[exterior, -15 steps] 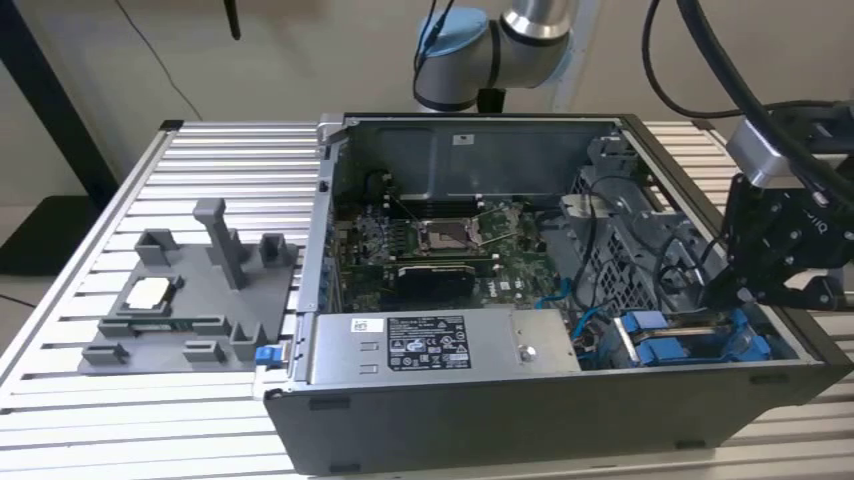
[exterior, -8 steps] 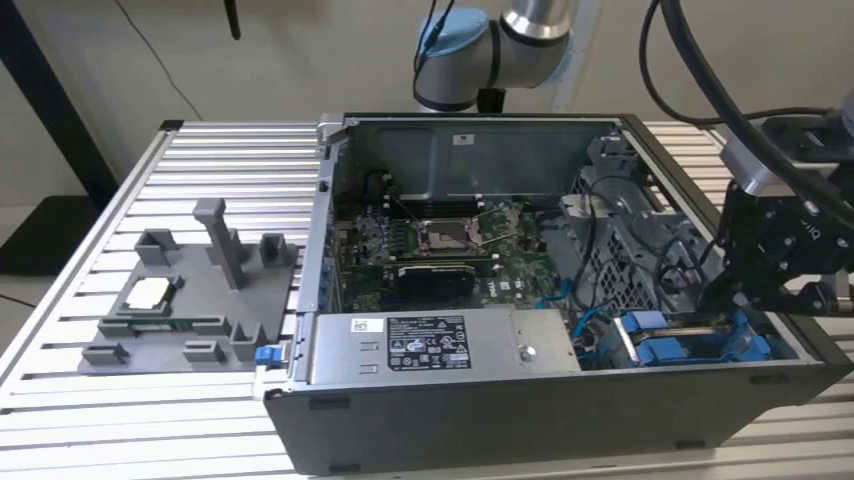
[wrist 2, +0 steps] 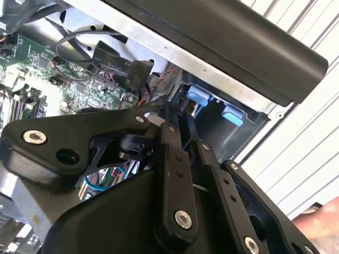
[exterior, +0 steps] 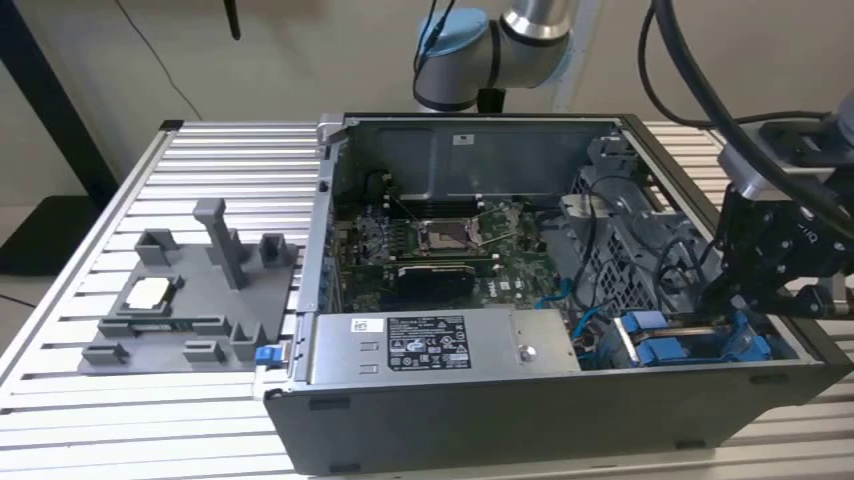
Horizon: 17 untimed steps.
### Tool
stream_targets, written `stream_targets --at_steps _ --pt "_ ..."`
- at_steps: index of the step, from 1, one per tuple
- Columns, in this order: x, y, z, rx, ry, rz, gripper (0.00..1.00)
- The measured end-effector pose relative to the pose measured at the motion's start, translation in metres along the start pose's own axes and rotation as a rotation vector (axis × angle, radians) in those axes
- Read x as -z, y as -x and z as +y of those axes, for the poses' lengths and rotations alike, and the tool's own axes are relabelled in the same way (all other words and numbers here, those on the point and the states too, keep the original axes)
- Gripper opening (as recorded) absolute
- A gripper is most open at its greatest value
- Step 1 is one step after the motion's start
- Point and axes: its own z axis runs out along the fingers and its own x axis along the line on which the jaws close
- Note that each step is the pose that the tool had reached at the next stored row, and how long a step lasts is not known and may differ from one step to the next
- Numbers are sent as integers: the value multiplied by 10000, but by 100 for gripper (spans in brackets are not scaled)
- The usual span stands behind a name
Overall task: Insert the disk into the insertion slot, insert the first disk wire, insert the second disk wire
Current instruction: 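Insert the first disk wire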
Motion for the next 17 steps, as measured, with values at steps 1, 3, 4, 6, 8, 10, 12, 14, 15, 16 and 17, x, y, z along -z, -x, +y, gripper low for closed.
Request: stream_targets --at_steps 1,3,4,6,8,10,12,14,15,16,17 --pt "-3 0 0 -1 0 0 19" --pt "-7 0 -3 0 0 0 19" --pt "-10 -1 -4 0 0 -1 19" --pt "-15 -1 -14 0 0 -2 19" --pt "-19 -1 -15 -1 0 1 19" --pt "-31 -2 -16 0 0 0 19" --pt "-54 -4 -17 1 0 -2 19" --pt "-78 -7 -18 1 -1 7 19" --pt "-87 -8 -18 0 -1 13 19" --pt "-91 -8 -18 0 0 9 19" --pt "-99 -9 -18 0 1 -5 19"
